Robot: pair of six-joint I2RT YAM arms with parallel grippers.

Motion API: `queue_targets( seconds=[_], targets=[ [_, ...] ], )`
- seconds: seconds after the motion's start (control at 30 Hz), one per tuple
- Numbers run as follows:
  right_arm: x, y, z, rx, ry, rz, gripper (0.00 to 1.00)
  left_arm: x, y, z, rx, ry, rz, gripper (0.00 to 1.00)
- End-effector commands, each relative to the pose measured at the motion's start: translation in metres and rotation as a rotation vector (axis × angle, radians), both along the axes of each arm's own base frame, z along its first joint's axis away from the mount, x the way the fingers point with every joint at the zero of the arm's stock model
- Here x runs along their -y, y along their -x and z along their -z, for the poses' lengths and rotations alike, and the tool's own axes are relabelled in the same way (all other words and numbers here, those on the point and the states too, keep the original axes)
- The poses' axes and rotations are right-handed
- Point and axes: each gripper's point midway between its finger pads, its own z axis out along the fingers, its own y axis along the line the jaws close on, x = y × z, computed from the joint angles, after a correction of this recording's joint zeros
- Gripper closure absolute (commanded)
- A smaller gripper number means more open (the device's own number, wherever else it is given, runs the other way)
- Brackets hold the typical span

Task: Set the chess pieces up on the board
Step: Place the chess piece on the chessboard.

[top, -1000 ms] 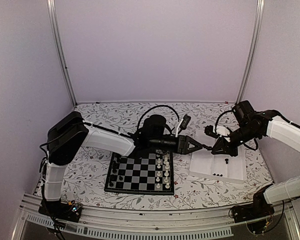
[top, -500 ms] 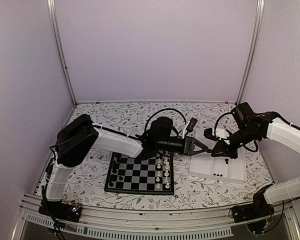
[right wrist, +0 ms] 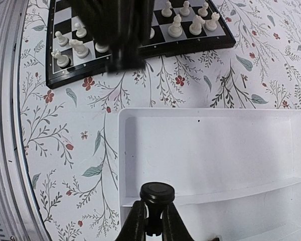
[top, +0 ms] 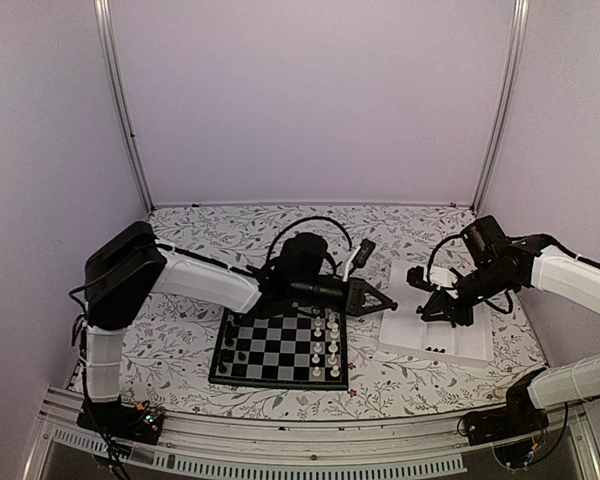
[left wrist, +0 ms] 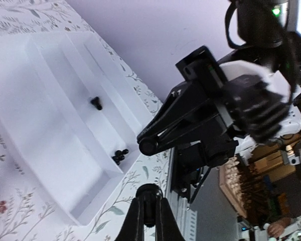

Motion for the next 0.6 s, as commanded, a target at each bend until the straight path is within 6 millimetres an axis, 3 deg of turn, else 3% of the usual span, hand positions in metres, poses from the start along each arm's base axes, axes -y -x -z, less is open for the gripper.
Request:
queue_targets(
  seconds=[0.0,0.17,0.3,0.43,0.57],
  targets=[
    [-0.009,-0.005,0.009,0.038,-0.061,0.003,0.9,-0.061,-0.03,-0.045,0.297,-0.179,-0.122,1.0],
    [-0.012,-0.016,0.021,0.046,-0.064,0.018,0.9,-0.158,-0.058,-0.007,0.431,-0.68,-0.254,1.0],
    [-0.013,-0.018,0.023,0.044,-0.066,0.028,0.9,-0.226,-0.074,0.021,0.407,-0.92,-0.3,1.0],
    [-0.011,-0.017,0.025,0.043,-0.061,0.039,0.9,-0.272,-0.08,0.047,0.341,-1.053,-0.325,1.0],
    [-0.011,-0.018,0.026,0.04,-0.056,0.044,0.89,-0.295,-0.084,0.068,0.259,-1.104,-0.341,1.0]
  ],
)
